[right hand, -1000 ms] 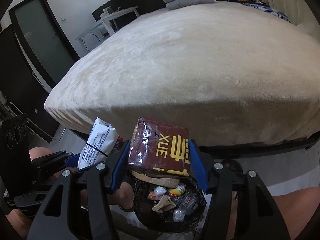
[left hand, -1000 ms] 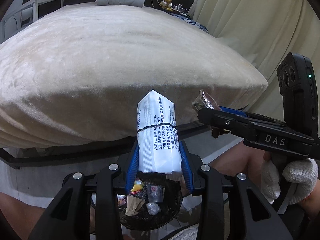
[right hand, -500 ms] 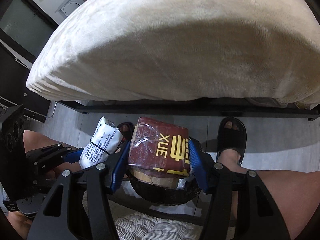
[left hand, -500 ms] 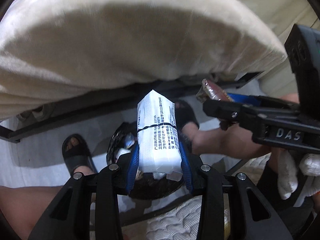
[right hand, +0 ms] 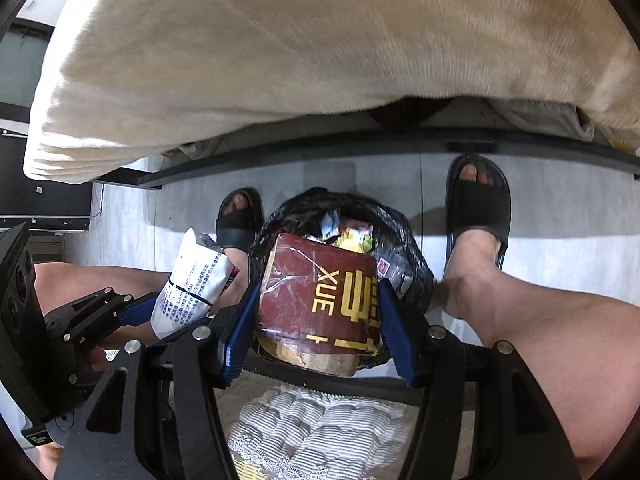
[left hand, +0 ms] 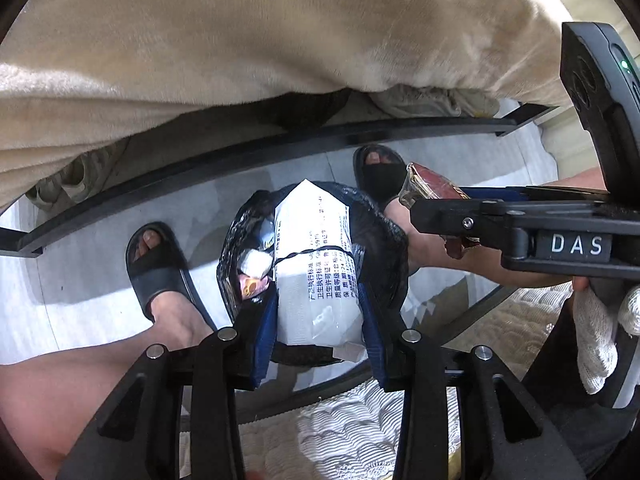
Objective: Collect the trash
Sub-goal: 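Open the left tool over the bin while the right tool releases the maroon wrapper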
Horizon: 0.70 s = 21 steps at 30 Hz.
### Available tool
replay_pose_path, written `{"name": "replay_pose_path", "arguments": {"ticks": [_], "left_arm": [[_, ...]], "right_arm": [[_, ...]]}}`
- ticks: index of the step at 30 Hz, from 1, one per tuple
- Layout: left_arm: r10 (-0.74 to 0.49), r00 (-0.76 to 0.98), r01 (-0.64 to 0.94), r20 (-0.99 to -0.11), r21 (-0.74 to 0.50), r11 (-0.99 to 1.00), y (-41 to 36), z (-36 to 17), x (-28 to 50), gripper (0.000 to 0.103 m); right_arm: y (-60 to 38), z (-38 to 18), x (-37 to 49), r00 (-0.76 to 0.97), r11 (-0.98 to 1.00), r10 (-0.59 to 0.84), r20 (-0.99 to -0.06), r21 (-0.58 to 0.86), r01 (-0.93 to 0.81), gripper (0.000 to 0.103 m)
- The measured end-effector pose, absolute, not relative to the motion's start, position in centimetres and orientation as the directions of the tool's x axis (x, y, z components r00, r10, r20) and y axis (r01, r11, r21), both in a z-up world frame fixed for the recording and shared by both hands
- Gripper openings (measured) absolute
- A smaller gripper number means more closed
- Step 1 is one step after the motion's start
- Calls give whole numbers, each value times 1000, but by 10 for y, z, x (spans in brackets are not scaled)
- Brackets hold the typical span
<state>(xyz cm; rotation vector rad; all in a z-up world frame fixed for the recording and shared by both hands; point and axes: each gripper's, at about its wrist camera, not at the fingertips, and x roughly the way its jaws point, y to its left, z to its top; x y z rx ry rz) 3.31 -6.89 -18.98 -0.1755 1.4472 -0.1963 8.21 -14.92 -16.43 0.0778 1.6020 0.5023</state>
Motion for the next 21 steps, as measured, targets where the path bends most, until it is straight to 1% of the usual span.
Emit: {"name": "replay_pose_path", "arguments": {"ticks": [6,7,8,9,10,13,21], "left_arm": [[-228,80,35,-970,-225,974,-70,-197,35,38],[-228,73,37,-971,-225,974,-70,-197,36,44],[-215,76,35,-974,-212,977,-71,-197,36,52],[-194,83,27,-977,-192,981,-70,-197,36,79],[-185,93,17,-978,-184,983,-69,-195,37,88],[-211,113,-5,-971,-213,977,-63,-191,38,88],[-183,182,-18,-966,-189,982,-58,-177,38,88]], "right_arm": [[-144,-171,78,-141,898,337,-931,363,-248,59],[-144,-171,77,-139,899,339,-930,364,-245,61],[-144,-171,77,-133,900,337,-932,360,-244,65],[-145,-169,77,-121,903,334,-935,355,-242,75],[-147,-167,78,-107,907,332,-937,349,-236,77],[-150,-167,80,-88,908,344,-935,355,-224,77],[-151,-152,83,-35,900,375,-926,373,-226,77]]}}
